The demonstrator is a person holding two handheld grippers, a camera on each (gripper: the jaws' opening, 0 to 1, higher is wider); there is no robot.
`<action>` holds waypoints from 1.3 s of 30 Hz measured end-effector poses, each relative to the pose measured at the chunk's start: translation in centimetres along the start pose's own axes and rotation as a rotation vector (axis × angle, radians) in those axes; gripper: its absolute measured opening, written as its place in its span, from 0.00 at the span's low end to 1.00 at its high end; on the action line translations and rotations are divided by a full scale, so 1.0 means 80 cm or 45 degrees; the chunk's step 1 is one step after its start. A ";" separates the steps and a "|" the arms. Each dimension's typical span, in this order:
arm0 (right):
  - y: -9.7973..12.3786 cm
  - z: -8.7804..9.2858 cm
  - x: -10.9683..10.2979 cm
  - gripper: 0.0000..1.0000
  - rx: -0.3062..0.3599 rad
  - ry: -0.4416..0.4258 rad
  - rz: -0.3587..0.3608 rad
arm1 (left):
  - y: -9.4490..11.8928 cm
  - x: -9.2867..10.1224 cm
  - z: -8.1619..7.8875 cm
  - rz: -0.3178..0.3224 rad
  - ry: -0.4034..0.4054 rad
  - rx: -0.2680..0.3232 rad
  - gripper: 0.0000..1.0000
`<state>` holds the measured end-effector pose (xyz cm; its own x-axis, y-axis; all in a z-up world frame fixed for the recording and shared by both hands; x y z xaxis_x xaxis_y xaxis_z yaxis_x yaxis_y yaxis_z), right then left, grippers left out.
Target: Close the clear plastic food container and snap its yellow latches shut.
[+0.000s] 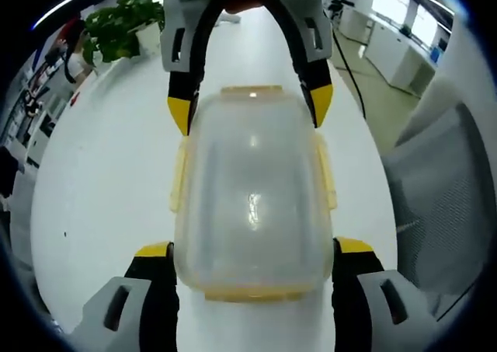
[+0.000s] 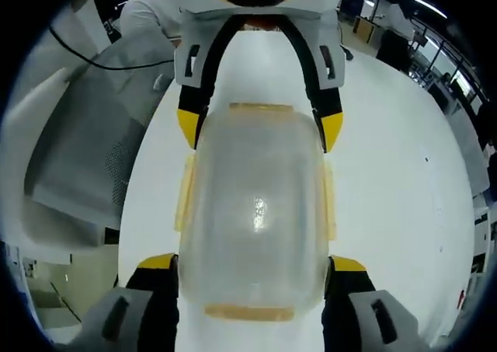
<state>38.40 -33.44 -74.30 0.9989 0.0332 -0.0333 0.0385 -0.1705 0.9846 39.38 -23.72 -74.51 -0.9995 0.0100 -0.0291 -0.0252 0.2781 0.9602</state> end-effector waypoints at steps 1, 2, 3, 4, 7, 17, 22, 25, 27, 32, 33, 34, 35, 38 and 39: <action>-0.001 -0.005 0.000 0.76 0.002 0.002 0.000 | 0.001 0.001 0.004 -0.002 0.000 -0.003 0.80; -0.001 -0.008 0.000 0.76 0.004 0.004 0.000 | 0.002 0.001 0.008 -0.002 0.001 -0.006 0.80; -0.002 -0.011 0.001 0.76 0.008 0.005 0.000 | 0.003 0.001 0.012 -0.003 0.003 -0.009 0.80; -0.003 -0.018 0.001 0.76 0.013 0.006 0.000 | 0.004 0.000 0.017 -0.004 0.003 -0.013 0.80; -0.005 -0.033 0.001 0.76 0.024 0.010 0.000 | 0.009 0.001 0.033 -0.004 0.006 -0.022 0.80; -0.014 -0.088 0.003 0.76 0.038 0.048 -0.009 | 0.024 0.005 0.086 -0.012 0.041 -0.040 0.80; -0.019 -0.116 0.002 0.76 0.047 0.054 -0.009 | 0.031 0.008 0.113 -0.014 0.043 -0.052 0.80; -0.021 -0.130 0.003 0.76 0.053 0.054 -0.008 | 0.035 0.008 0.127 -0.015 0.044 -0.057 0.80; -0.023 -0.139 0.003 0.76 0.054 0.054 -0.008 | 0.037 0.007 0.136 -0.014 0.042 -0.062 0.80; -0.027 -0.161 0.004 0.76 0.048 0.059 -0.009 | 0.043 0.008 0.157 -0.016 0.047 -0.067 0.80; -0.028 -0.167 0.003 0.76 0.048 0.060 -0.010 | 0.045 0.009 0.163 -0.016 0.047 -0.068 0.80; -0.028 -0.172 0.003 0.76 0.049 0.060 -0.010 | 0.046 0.009 0.167 -0.016 0.045 -0.072 0.80; -0.030 -0.176 0.003 0.76 0.050 0.060 -0.009 | 0.047 0.010 0.171 -0.015 0.045 -0.074 0.80; -0.032 -0.192 0.003 0.76 0.053 0.061 -0.007 | 0.051 0.009 0.185 -0.015 0.046 -0.083 0.80; -0.033 -0.196 0.004 0.76 0.052 0.062 -0.007 | 0.052 0.010 0.189 -0.015 0.046 -0.083 0.80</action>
Point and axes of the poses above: the point that each gripper's makers call its tool centre point, and the gripper's own axes: y roughly backward along the fingers, x roughly to its right, z roughly out of its underside, the point moved 2 cm from there along y, roughly backward along the fingers, and after that the axes turned 10 degrees about -x, right-handed, at the moved point
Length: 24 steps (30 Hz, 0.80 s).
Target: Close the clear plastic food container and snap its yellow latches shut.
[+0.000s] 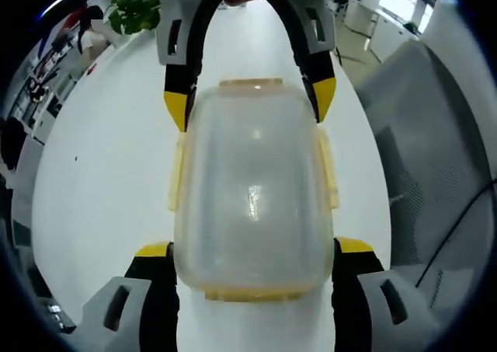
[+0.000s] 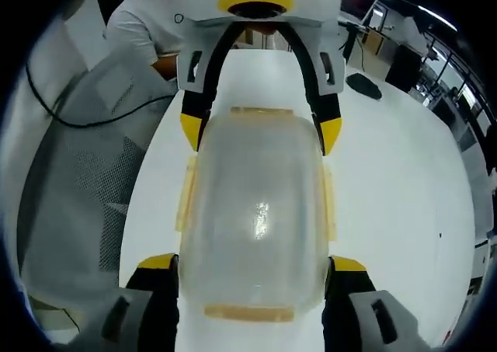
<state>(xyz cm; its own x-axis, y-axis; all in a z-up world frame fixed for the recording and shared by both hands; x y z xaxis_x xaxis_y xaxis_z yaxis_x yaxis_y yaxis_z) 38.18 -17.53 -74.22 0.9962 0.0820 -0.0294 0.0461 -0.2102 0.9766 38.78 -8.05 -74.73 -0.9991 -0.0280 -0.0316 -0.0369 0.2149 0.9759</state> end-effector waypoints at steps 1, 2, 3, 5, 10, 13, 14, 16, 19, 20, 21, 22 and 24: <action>-0.001 -0.005 0.001 0.76 -0.001 0.000 0.000 | 0.001 -0.001 0.006 -0.001 0.001 -0.001 0.80; -0.002 -0.008 0.002 0.76 -0.002 0.000 0.001 | 0.002 -0.001 0.009 -0.001 0.001 -0.001 0.80; -0.003 -0.011 0.002 0.76 -0.003 0.000 0.000 | 0.003 -0.001 0.014 -0.001 0.001 0.000 0.80; -0.004 -0.019 0.003 0.76 -0.008 0.001 0.001 | 0.005 -0.002 0.021 -0.001 0.000 -0.001 0.80; -0.007 -0.032 0.007 0.76 -0.018 -0.003 0.006 | 0.008 -0.006 0.035 -0.001 -0.004 0.004 0.80; -0.007 -0.038 0.009 0.76 -0.020 -0.003 0.006 | 0.010 -0.008 0.040 0.000 -0.007 0.004 0.80; -0.008 -0.040 0.010 0.76 -0.020 -0.003 0.006 | 0.011 -0.009 0.043 0.000 -0.007 0.003 0.80; -0.008 -0.044 0.012 0.76 -0.025 -0.003 0.006 | 0.012 -0.010 0.048 0.000 -0.007 0.001 0.80; -0.010 -0.053 0.014 0.76 -0.027 0.000 0.004 | 0.014 -0.011 0.056 0.000 -0.006 0.002 0.80; -0.010 -0.054 0.014 0.76 -0.026 0.001 0.005 | 0.014 -0.012 0.058 0.000 -0.006 0.003 0.80; -0.011 -0.056 0.015 0.76 -0.024 0.003 0.005 | 0.015 -0.012 0.060 0.000 -0.005 0.003 0.80; -0.011 -0.058 0.015 0.76 -0.024 0.004 0.005 | 0.015 -0.012 0.061 0.000 -0.003 0.005 0.80; -0.011 -0.060 0.016 0.76 -0.028 0.006 0.005 | 0.016 -0.013 0.063 0.000 -0.001 0.011 0.80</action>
Point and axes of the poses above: the point that each gripper's makers call its tool centre point, and the gripper's own axes: y roughly backward along the fingers, x roughly to its right, z roughly out of its underside, the point moved 2 cm from there along y, roughly backward along the fingers, and after that the axes turned 10 degrees about -x, right-handed, at the moved point
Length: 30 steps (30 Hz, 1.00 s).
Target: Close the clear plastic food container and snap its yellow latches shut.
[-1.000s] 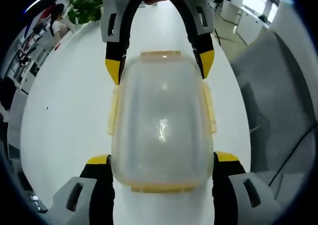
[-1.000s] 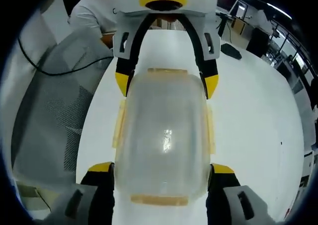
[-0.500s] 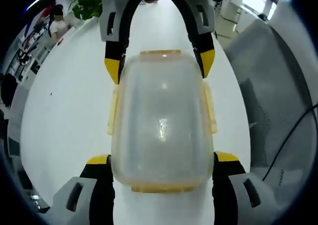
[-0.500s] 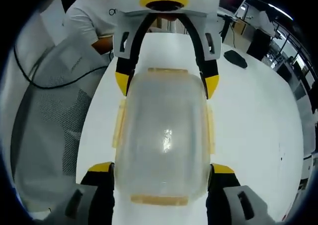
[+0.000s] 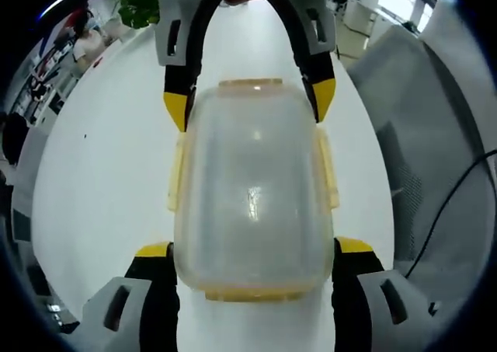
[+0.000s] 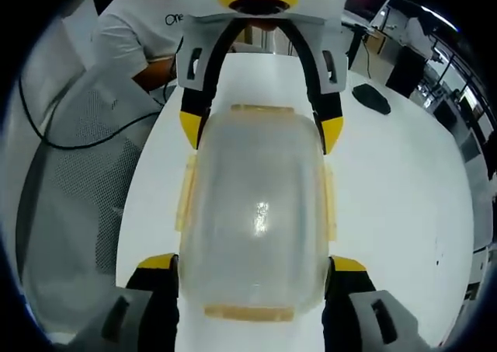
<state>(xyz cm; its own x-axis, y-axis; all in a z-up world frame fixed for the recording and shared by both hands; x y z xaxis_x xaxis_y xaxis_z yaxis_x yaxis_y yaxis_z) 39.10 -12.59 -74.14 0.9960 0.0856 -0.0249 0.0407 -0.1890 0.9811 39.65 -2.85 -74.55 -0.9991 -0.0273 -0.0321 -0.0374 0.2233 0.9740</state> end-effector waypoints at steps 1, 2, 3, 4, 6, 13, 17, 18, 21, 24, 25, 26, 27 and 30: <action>0.000 0.000 0.000 0.76 -0.003 0.001 0.000 | 0.000 0.000 0.000 0.000 0.001 0.003 0.80; 0.000 0.000 -0.001 0.76 -0.007 0.002 -0.001 | 0.000 0.000 0.000 0.001 0.001 0.003 0.80; 0.000 0.000 -0.001 0.76 -0.008 0.002 -0.001 | 0.000 0.000 -0.001 0.001 -0.001 0.003 0.80; 0.000 0.000 0.000 0.76 -0.007 0.001 -0.002 | -0.001 0.000 -0.001 0.002 -0.005 -0.001 0.80; 0.000 0.001 0.000 0.76 -0.006 -0.001 -0.001 | -0.001 0.000 -0.001 0.004 -0.005 -0.001 0.80; 0.001 0.000 -0.001 0.77 0.013 -0.014 0.008 | 0.000 -0.001 0.001 0.004 -0.009 0.003 0.80; 0.001 -0.001 -0.003 0.77 0.001 -0.027 0.007 | 0.000 0.000 0.001 0.005 -0.021 -0.004 0.80; 0.000 -0.002 -0.003 0.77 -0.004 -0.028 0.009 | 0.000 0.000 0.001 0.003 -0.021 -0.007 0.80; 0.002 0.000 -0.005 0.78 -0.006 -0.029 -0.009 | 0.002 0.002 0.002 0.003 -0.065 -0.004 0.80; 0.005 0.003 -0.003 0.94 0.003 -0.090 -0.005 | 0.004 -0.001 0.006 -0.046 -0.091 -0.011 0.99; 0.007 0.004 -0.001 0.95 0.001 -0.094 0.002 | 0.005 0.004 0.008 0.001 -0.053 -0.012 0.99; 0.009 0.005 -0.001 0.94 0.003 -0.101 0.000 | 0.007 0.004 0.006 0.004 -0.037 0.003 0.99; 0.011 0.001 -0.001 0.96 0.034 -0.138 -0.005 | 0.008 0.003 0.005 -0.008 -0.044 0.009 0.99; 0.015 -0.001 -0.003 0.99 0.052 -0.185 -0.023 | 0.012 -0.002 0.007 -0.036 -0.016 0.008 0.99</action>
Point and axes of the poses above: the point that each gripper's makers call its tool centre point, and the gripper's own axes: y roughly backward along the fingers, x roughly to its right, z roughly out of its underside, the point moved 2 cm from there along y, roughly backward along the fingers, and after that the axes turned 10 degrees about -x, right-handed, at the moved point
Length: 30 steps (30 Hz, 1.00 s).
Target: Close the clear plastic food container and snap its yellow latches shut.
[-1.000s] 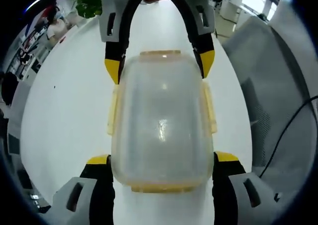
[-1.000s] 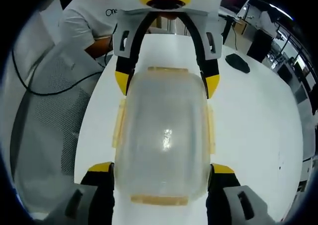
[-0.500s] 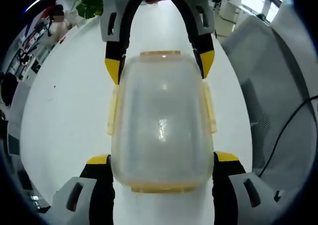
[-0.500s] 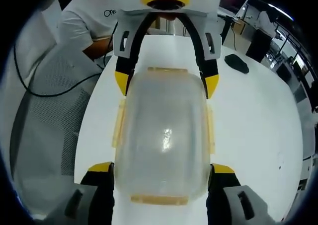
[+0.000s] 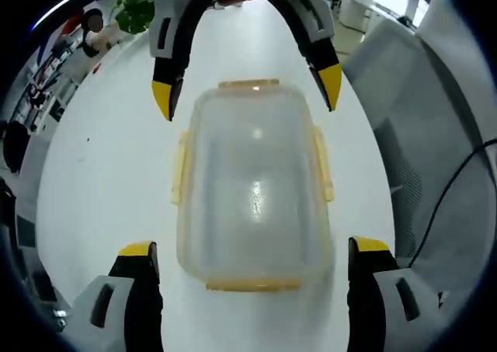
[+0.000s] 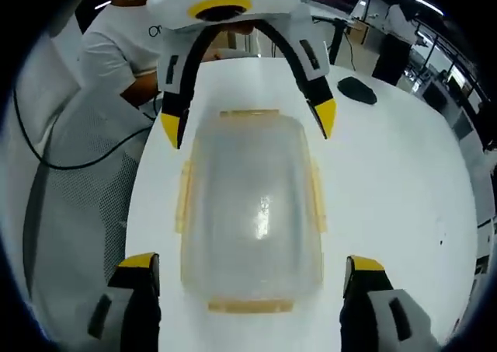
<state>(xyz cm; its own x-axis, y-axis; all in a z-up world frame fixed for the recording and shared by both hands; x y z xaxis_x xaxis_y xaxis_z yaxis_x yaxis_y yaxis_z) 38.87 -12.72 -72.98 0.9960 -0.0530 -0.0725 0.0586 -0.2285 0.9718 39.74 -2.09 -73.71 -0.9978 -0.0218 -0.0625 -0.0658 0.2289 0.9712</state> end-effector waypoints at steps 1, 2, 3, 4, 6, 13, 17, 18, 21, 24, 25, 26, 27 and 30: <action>0.000 -0.001 -0.001 0.99 0.001 0.010 0.008 | 0.003 0.000 -0.004 0.005 0.019 0.027 0.99; 0.001 -0.002 0.000 0.99 0.003 0.023 0.019 | 0.004 -0.001 -0.004 -0.005 0.022 0.026 0.99; 0.002 -0.003 -0.002 0.99 0.003 0.025 0.023 | 0.006 -0.001 -0.004 -0.009 0.023 0.028 0.99; 0.003 -0.004 -0.002 0.99 0.010 0.023 0.025 | 0.007 -0.001 -0.005 -0.006 0.028 0.034 0.99; 0.005 -0.005 -0.003 0.99 0.019 0.016 0.040 | 0.010 0.002 -0.006 -0.009 0.034 0.038 0.99; 0.012 -0.005 -0.004 0.99 0.088 -0.047 0.084 | 0.021 0.000 -0.004 -0.049 0.174 0.109 0.99; 0.016 -0.003 -0.007 0.99 0.121 -0.080 0.086 | 0.030 -0.001 0.000 -0.070 0.231 0.140 0.99; 0.017 -0.003 -0.008 0.99 0.126 -0.086 0.087 | 0.032 -0.001 0.000 -0.074 0.252 0.152 0.99; 0.021 -0.003 -0.009 0.99 0.139 -0.098 0.094 | 0.037 0.001 0.001 -0.072 0.288 0.178 0.99; 0.027 -0.005 -0.011 0.99 0.158 -0.109 0.102 | 0.040 0.004 0.003 -0.083 0.306 0.186 0.99; 0.028 -0.005 -0.011 0.99 0.165 -0.112 0.105 | 0.041 0.004 0.004 -0.090 0.311 0.193 0.99; 0.030 -0.006 -0.012 0.99 0.173 -0.117 0.104 | 0.043 0.006 0.004 -0.091 0.324 0.213 0.99; 0.031 -0.006 -0.013 0.99 0.184 -0.129 0.102 | 0.044 0.007 0.004 -0.086 0.343 0.220 0.99; 0.036 -0.006 -0.012 0.99 0.223 -0.157 0.123 | 0.050 0.015 0.002 -0.080 0.399 0.276 0.99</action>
<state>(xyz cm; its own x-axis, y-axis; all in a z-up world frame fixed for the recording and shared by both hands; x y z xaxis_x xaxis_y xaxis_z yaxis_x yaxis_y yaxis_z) 38.11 -12.90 -69.98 0.9798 -0.1990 -0.0184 -0.0601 -0.3814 0.9225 38.27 -1.03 -69.97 -0.9435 -0.3311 -0.0147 -0.1605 0.4176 0.8944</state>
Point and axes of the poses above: the point that each gripper's makers call its tool centre point, and the gripper's own axes: y roughly backward along the fingers, x roughly to its right, z roughly out of its underside, the point moved 2 cm from there along y, roughly backward along the fingers, and after that the axes turned 10 degrees about -x, right-handed, at the moved point
